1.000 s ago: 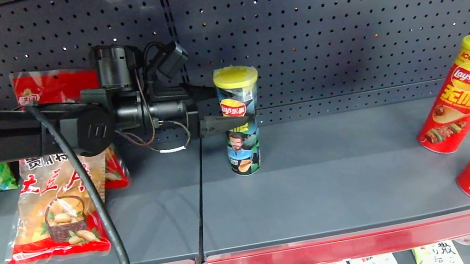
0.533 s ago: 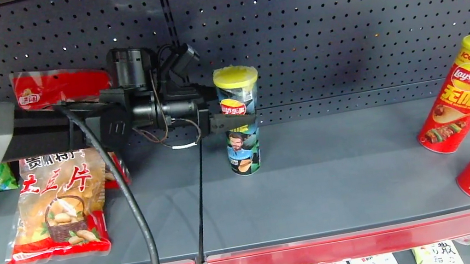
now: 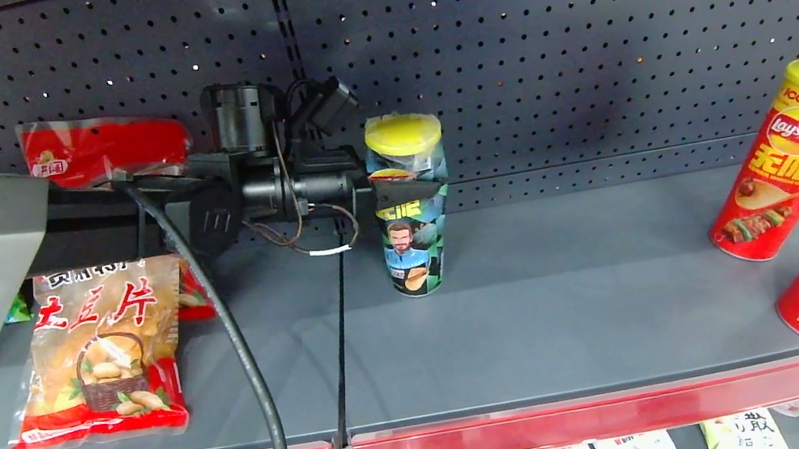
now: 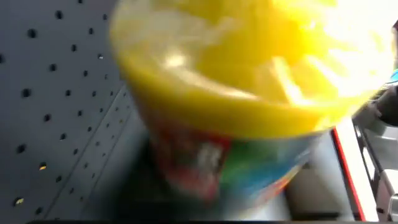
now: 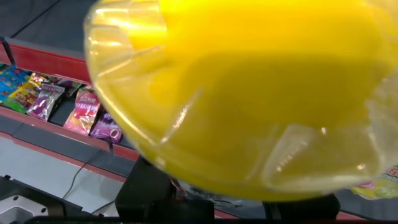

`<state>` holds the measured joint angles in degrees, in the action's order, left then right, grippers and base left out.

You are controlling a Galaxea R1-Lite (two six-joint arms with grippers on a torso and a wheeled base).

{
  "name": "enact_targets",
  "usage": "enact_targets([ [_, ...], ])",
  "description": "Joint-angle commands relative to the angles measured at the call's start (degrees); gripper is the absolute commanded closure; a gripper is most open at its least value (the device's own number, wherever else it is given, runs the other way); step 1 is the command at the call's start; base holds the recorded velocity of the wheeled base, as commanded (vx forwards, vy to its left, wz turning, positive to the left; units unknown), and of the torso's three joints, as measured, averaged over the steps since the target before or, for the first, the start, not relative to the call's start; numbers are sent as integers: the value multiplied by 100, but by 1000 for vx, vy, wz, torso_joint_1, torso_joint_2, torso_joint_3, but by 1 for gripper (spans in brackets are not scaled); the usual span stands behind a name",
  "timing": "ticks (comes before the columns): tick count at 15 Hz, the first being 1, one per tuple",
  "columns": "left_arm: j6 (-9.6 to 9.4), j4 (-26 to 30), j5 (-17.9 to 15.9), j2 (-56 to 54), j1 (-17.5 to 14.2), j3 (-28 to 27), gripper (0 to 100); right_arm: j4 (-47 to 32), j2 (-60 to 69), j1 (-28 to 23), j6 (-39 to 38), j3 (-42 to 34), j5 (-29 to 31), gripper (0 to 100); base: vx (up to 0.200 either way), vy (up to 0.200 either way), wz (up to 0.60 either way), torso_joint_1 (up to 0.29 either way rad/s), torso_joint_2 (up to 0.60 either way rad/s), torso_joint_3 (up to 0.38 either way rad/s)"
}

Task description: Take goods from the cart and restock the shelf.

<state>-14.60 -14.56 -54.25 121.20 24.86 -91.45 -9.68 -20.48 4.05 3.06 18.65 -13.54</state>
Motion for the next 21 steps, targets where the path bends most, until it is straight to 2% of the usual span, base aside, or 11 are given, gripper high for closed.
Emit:
enact_targets([
  [1,1,-3,-7,-88,54,14,100,1,0,0,2,-2,1,100,0,0,0,0,0,0],
  [3,28,76,20,-343,81,207,100,1,9,0,2,-11,1,100,0,0,0,0,0,0],
  [4,107,164,63,-589,116,418,100,1,18,0,2,-11,1,100,0,0,0,0,0,0],
  [7,300,181,679,-1327,257,1218,100,1,27,-9,2,-19,1,100,0,0,0,0,0,0],
  [8,379,172,758,-1450,292,1385,100,1,27,-9,2,-28,1,100,0,0,0,0,0,0],
  [9,458,155,925,-1766,406,1807,100,1,35,-9,2,-28,1,100,0,0,0,0,0,0],
  [10,458,102,986,-1916,467,2053,100,1,44,-9,2,-37,1,100,0,0,0,0,0,0],
  [12,476,-293,1145,-2074,608,2483,100,1,53,-9,2,-46,1,100,0,0,0,0,0,0],
  [14,634,-768,1197,-2179,766,2879,100,1,53,-9,2,-63,1,100,0,0,0,0,0,0],
  [16,713,-1076,1505,-2223,854,3195,100,1,62,-9,2,-72,1,100,0,0,0,0,0,0],
  [21,722,-1392,1628,-2250,977,3476,100,1,62,-9,2,-72,1,100,0,0,0,0,0,0],
])
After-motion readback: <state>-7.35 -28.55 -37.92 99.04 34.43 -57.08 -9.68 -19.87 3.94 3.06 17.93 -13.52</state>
